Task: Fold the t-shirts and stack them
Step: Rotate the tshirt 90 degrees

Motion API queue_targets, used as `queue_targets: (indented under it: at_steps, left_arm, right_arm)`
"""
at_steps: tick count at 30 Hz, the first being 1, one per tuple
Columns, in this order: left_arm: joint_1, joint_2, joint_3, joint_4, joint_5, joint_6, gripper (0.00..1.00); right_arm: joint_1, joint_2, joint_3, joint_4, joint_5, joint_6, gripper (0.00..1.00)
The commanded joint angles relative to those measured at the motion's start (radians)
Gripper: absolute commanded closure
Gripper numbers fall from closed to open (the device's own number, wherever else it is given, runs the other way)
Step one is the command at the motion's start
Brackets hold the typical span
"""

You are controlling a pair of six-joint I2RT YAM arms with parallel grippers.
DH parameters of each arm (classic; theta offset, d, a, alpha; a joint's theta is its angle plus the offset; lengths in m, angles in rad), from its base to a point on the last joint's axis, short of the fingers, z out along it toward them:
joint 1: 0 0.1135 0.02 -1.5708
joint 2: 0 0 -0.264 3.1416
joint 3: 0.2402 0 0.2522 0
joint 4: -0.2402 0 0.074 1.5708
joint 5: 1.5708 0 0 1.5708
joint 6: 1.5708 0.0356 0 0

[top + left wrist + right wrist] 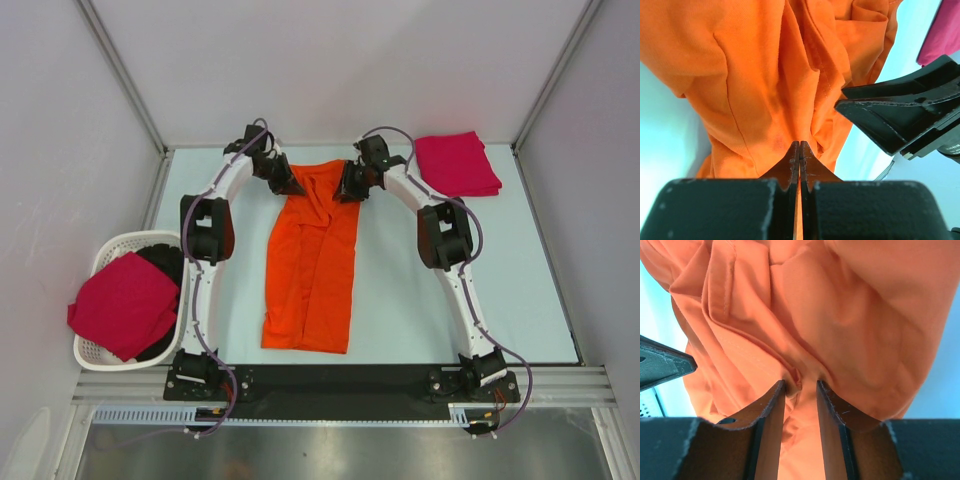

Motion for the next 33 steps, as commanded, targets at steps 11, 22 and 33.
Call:
queue_targets:
  at_steps: [11, 22, 33]
  left_arm:
    - [0.017, -0.079, 0.004, -0.004, 0.01, 0.028, 1.0]
    - [0.015, -0.074, -0.03, -0.008, 0.013, 0.04, 1.0]
    - [0.01, -0.068, -0.024, -0.008, 0.008, 0.04, 1.0]
  right_arm:
    - [0.024, -0.077, 0.007, 0.105, -0.055, 0.053, 0.85]
    - [0.015, -0.184, -0.04, 0.12, 0.029, 0.01, 1.0]
    - [-0.063, -0.341, -0.282, 0.151, 0.204, -0.048, 1.0]
